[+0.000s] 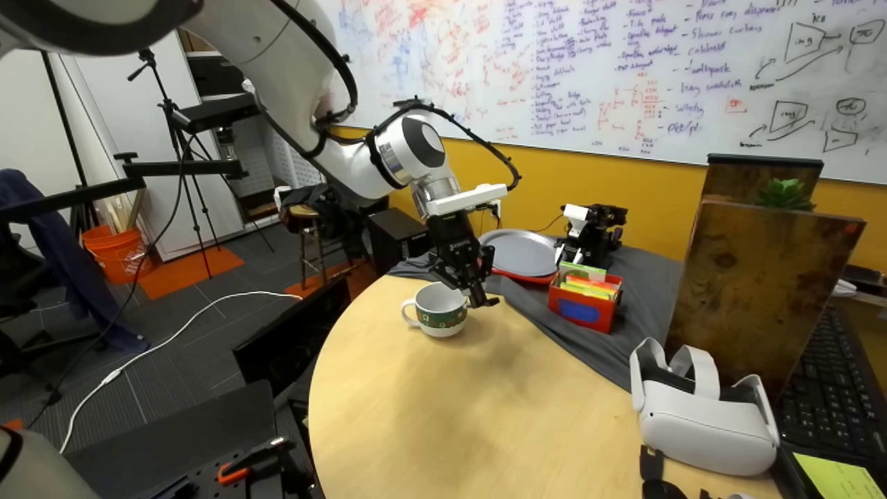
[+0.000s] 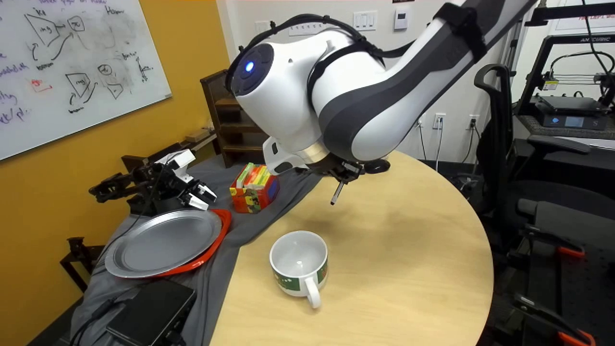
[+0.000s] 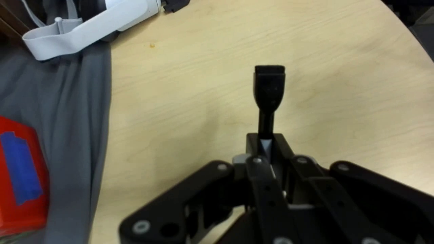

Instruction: Put the marker in the mug

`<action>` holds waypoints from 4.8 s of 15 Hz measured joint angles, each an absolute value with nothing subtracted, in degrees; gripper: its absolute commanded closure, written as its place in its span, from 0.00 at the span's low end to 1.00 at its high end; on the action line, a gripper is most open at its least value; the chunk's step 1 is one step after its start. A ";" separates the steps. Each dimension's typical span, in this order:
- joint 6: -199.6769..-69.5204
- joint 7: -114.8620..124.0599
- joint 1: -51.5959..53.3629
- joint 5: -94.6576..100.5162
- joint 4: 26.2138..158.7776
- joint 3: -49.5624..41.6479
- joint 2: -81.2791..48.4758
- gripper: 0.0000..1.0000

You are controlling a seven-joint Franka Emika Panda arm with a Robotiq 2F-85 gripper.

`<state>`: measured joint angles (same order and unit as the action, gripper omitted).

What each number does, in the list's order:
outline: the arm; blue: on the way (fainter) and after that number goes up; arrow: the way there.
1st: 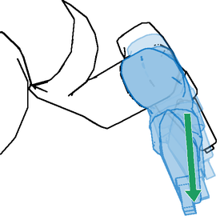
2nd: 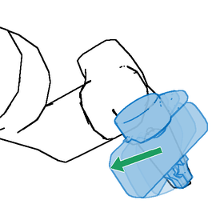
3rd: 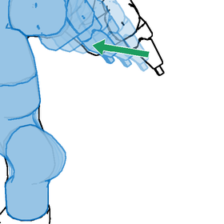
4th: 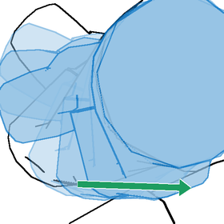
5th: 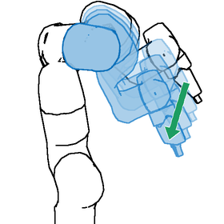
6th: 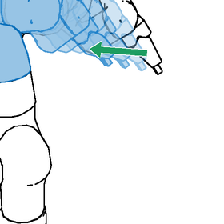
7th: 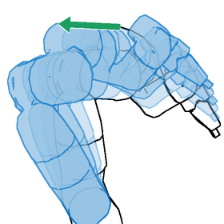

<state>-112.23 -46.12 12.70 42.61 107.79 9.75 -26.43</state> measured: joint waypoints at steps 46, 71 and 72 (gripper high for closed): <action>-108.94 -59.51 21.92 53.19 97.74 14.51 -38.70 0.97; -108.89 -58.96 21.73 53.19 92.96 13.54 -39.49 0.00; -108.89 -58.15 21.38 53.18 93.10 13.54 -38.85 0.00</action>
<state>-108.89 -58.15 21.38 53.18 93.10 13.54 -38.85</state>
